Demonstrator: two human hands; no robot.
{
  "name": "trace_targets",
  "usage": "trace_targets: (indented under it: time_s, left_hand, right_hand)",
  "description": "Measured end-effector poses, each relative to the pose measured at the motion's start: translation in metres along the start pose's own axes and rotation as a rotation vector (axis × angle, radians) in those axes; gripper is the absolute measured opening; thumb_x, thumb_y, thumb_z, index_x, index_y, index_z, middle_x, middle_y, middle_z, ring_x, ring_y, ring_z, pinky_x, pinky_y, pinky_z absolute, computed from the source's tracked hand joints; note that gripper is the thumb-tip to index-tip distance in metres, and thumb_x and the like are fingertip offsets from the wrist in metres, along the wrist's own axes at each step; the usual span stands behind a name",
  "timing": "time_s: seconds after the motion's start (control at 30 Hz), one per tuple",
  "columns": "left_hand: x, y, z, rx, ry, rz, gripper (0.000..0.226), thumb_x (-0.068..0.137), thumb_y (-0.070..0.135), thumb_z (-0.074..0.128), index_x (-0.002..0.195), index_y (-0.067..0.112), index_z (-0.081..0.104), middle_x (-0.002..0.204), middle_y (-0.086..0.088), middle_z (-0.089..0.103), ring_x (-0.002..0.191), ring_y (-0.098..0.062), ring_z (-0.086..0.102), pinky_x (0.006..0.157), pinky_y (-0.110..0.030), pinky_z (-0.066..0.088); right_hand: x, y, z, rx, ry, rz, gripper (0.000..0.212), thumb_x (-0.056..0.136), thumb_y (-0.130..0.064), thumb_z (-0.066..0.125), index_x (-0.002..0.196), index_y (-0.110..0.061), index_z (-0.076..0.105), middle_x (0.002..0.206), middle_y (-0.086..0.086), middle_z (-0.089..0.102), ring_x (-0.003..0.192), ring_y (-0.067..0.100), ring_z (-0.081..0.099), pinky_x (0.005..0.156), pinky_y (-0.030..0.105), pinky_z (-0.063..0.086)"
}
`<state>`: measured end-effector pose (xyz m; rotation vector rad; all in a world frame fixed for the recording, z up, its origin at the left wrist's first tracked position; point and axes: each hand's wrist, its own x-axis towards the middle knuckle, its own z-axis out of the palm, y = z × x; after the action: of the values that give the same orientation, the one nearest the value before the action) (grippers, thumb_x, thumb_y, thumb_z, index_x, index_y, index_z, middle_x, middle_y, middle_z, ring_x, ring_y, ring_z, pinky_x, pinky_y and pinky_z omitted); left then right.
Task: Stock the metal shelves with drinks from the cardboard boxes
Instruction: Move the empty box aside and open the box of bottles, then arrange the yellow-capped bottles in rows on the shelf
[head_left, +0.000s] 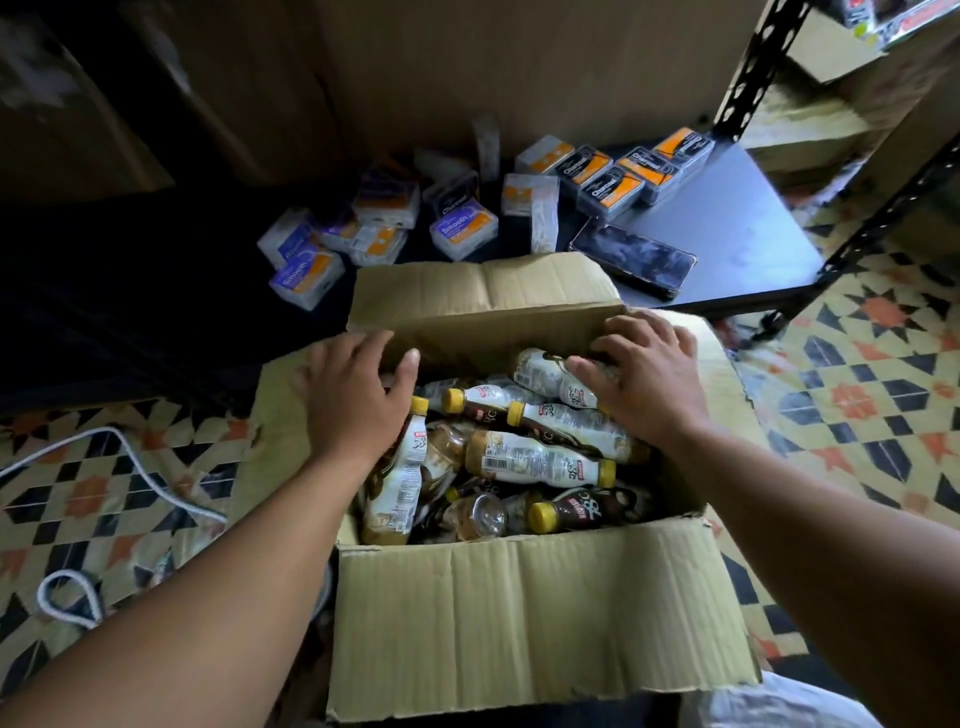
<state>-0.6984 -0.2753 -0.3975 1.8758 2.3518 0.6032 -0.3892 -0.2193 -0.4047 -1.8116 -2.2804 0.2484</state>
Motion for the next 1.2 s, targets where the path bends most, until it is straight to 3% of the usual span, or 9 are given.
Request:
trace_targets:
  time_s: [0.07,0.17,0.33,0.53,0.67,0.83,0.93,1.07,1.2]
  left_hand:
    - [0.004,0.006,-0.001,-0.064,-0.203,-0.050,0.058,0.094,0.066,0.045,0.132,0.025,0.061,0.114,-0.003,0.066,0.110,-0.028,0.060,0.090,-0.044,0.051]
    - [-0.003,0.007,-0.001,0.066,-0.514,-0.092,0.065,0.086,0.072,0.056,0.136,0.031,0.058,0.124,-0.003,0.066,0.111,-0.027,0.063,0.089,-0.038,0.053]
    - [-0.012,0.002,0.001,0.060,-0.520,-0.058,0.058,0.086,0.062,0.066,0.132,0.029,0.055,0.124,-0.001,0.065,0.104,-0.023,0.062,0.083,-0.034,0.051]
    - [-0.018,-0.002,0.001,-0.005,-0.470,-0.149,0.055,0.085,0.063,0.066,0.121,0.023,0.056,0.112,-0.002,0.064,0.097,-0.025,0.062,0.077,-0.034,0.051]
    - [-0.020,-0.008,-0.001,-0.265,-0.436,-0.172,0.039,0.085,0.057,0.069,0.108,0.026,0.064,0.102,0.003,0.069,0.093,-0.020,0.065,0.079,-0.035,0.053]
    - [-0.016,0.005,-0.014,-0.553,-0.304,-0.194,0.017,0.086,0.041,0.077,0.094,0.028,0.068,0.091,0.007,0.070,0.087,-0.013,0.066,0.074,-0.029,0.051]
    - [-0.010,0.018,-0.029,-0.654,-0.200,-0.174,0.015,0.085,0.036,0.080,0.090,0.028,0.068,0.091,0.007,0.071,0.087,-0.009,0.066,0.072,-0.024,0.048]
    - [-0.006,0.037,-0.058,-0.777,-0.098,-0.145,0.016,0.084,0.035,0.081,0.091,0.029,0.068,0.089,0.010,0.071,0.084,0.000,0.066,0.071,-0.015,0.047]
    - [0.001,0.061,-0.101,-0.860,-0.027,-0.053,0.014,0.083,0.030,0.082,0.091,0.030,0.070,0.087,0.018,0.072,0.081,0.001,0.067,0.073,-0.014,0.051]
  right_hand:
    - [-0.007,-0.004,0.000,-0.131,-0.122,0.000,0.066,0.087,-0.084,0.041,0.128,-0.041,0.068,0.147,-0.005,0.053,0.148,0.020,0.025,0.119,0.055,0.006]
    - [-0.016,-0.007,0.001,-0.215,-0.223,0.035,0.072,0.085,-0.087,0.040,0.146,-0.049,0.048,0.152,-0.006,0.047,0.154,0.020,0.014,0.117,0.062,-0.006]
    - [-0.022,-0.011,-0.003,-0.260,-0.215,0.045,0.047,0.098,-0.061,0.044,0.137,-0.039,0.057,0.136,-0.002,0.057,0.148,0.024,0.023,0.116,0.064,0.002]
    - [-0.038,-0.023,0.000,-0.289,-0.166,0.093,0.036,0.104,-0.047,0.039,0.117,-0.023,0.062,0.117,0.005,0.062,0.127,0.027,0.041,0.100,0.048,0.019]
    - [-0.041,-0.027,-0.001,-0.266,-0.128,0.097,0.031,0.106,-0.044,0.036,0.118,-0.025,0.057,0.106,0.002,0.072,0.120,0.027,0.048,0.094,0.045,0.021]
    - [-0.037,-0.029,-0.016,0.357,0.057,0.202,0.034,0.102,-0.035,0.060,0.134,-0.023,0.059,0.112,0.003,0.071,0.097,0.023,0.064,0.080,0.034,0.048]
    - [-0.032,-0.035,-0.028,0.810,0.103,0.306,0.030,0.097,-0.025,0.071,0.126,-0.030,0.063,0.106,-0.007,0.073,0.088,0.012,0.070,0.077,0.035,0.060]
    - [-0.024,-0.048,-0.048,1.182,0.136,0.353,0.033,0.097,-0.019,0.070,0.128,-0.027,0.063,0.113,-0.001,0.073,0.108,0.019,0.070,0.080,0.036,0.062]
    - [-0.026,-0.068,-0.085,1.307,0.132,0.249,0.038,0.099,-0.018,0.067,0.135,-0.027,0.057,0.106,0.003,0.074,0.094,0.012,0.073,0.068,0.024,0.059]
